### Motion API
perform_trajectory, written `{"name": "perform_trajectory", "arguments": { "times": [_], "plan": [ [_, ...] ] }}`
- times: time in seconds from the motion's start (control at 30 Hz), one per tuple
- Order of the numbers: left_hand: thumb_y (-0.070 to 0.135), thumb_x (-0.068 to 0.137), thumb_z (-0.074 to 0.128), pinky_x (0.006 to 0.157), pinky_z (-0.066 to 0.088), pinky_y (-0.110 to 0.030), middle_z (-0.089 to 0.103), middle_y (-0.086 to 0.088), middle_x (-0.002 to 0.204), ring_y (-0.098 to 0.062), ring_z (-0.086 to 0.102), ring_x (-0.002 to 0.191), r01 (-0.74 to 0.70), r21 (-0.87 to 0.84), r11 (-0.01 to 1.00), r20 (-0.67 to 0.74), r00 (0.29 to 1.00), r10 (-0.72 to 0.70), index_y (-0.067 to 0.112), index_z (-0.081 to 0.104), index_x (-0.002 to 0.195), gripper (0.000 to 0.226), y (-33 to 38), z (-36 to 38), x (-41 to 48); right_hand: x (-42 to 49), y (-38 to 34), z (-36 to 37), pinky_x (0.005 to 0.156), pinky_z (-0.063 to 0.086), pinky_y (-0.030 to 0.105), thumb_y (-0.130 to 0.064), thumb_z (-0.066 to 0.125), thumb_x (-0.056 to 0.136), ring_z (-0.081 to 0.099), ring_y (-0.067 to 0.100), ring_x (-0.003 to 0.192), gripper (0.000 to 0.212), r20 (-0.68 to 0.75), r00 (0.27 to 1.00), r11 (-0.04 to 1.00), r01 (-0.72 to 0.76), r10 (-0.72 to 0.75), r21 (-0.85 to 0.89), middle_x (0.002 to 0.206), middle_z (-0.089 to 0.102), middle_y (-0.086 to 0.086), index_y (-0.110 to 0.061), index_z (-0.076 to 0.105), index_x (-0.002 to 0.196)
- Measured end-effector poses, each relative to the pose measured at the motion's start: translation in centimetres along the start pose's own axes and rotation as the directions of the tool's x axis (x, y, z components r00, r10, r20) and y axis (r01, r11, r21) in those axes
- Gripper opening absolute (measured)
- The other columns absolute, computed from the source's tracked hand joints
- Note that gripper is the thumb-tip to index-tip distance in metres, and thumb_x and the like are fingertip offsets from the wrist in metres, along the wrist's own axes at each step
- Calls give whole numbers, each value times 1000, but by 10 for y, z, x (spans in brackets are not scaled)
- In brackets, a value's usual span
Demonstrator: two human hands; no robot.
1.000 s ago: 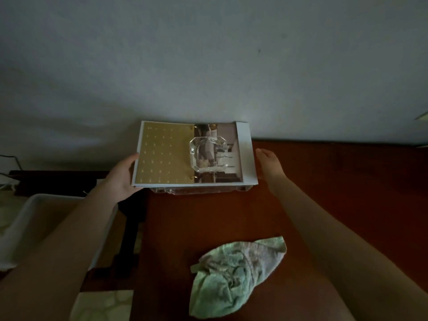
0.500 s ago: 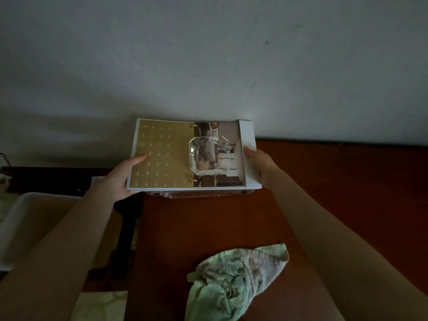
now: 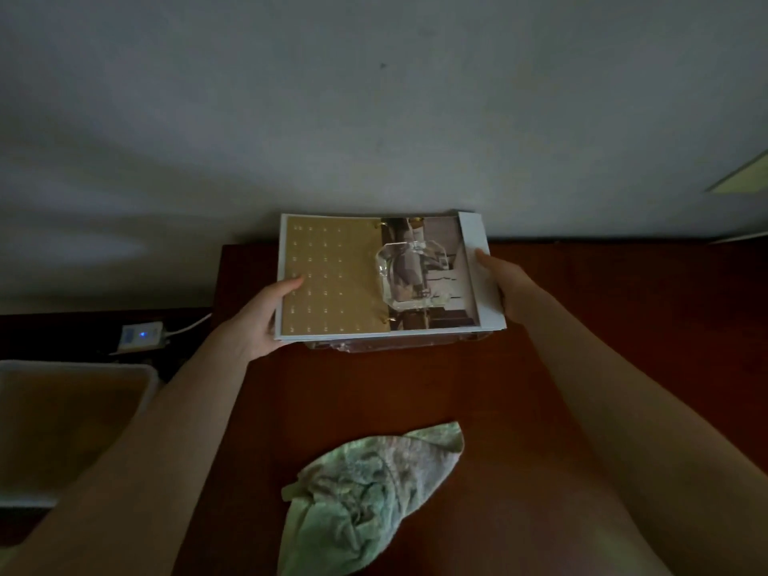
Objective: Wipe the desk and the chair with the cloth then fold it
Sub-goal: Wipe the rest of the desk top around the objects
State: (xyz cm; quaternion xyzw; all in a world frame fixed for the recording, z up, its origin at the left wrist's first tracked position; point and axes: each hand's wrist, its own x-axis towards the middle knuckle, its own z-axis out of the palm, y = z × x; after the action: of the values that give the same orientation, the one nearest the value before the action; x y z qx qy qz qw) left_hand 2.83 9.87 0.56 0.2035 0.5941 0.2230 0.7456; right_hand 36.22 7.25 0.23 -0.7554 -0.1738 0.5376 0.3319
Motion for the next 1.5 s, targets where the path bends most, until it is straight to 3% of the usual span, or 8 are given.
{"name": "perform_trajectory", "arguments": {
  "times": [0.33,0.57,0.9,1.0,1.1,1.23,1.33,1.5],
  "plan": [
    [32,84,65,90,47,-40,61,-14,112,-28,59,105,-4,32,999,-2,1000,4,11,53,115,40,-30,115,16,22,3,-110,104,36,51,-53,56,87,49,33,115,61,-116,993,999,25,-29,-32,127,52,8,-13,49,132],
    [34,72,71,94,47,-43,60,-15,119,-30,58,109,15,22,1000,48,999,-16,10,49,125,62,-50,186,31,42,9,-190,105,36,51,-52,57,86,49,33,116,61,-163,986,999,29,-33,-27,129,52,9,-10,50,131],
    [37,93,53,97,47,-43,64,-13,118,-28,61,109,-67,-29,997,106,992,70,14,54,126,41,-60,236,19,32,30,-233,99,41,43,-47,53,90,50,29,115,58,-222,971,994,102,-92,32,130,52,8,-10,47,135],
    [45,96,45,105,38,-43,59,-9,127,-26,55,118,-110,14,994,34,993,110,19,46,137,48,-63,227,10,8,46,-217,90,43,38,-34,49,96,45,30,122,53,-393,890,970,180,-231,-163,136,45,12,-11,36,142],
    [45,97,41,108,33,-44,47,-10,140,-26,44,129,-159,16,987,-115,981,159,17,36,144,55,-69,200,-5,-26,65,-186,100,39,50,-29,50,94,36,36,127,50,-478,703,812,249,-527,-528,140,38,19,-8,38,138],
    [35,101,38,101,37,-39,50,-12,137,-26,48,126,-230,-100,968,-294,936,192,12,41,139,45,-79,119,-30,-58,94,-122,99,35,56,-19,55,91,34,48,126,44,-289,504,524,422,-814,-740,136,36,32,0,44,129],
    [25,103,31,100,38,-36,50,-14,137,-25,48,126,-269,-132,954,-469,865,179,11,40,140,40,-90,55,-48,-94,122,-59,96,41,51,-23,51,91,37,38,124,42,-23,465,319,572,-885,-756,134,42,24,-5,46,129],
    [17,102,28,104,35,-38,47,-16,139,-29,44,129,-221,30,975,-598,778,195,4,39,139,41,-114,-31,-64,-169,186,43,108,32,52,-30,43,90,31,33,135,53,727,485,-10,829,-486,-560,147,34,13,-24,33,142]
  ]
}}
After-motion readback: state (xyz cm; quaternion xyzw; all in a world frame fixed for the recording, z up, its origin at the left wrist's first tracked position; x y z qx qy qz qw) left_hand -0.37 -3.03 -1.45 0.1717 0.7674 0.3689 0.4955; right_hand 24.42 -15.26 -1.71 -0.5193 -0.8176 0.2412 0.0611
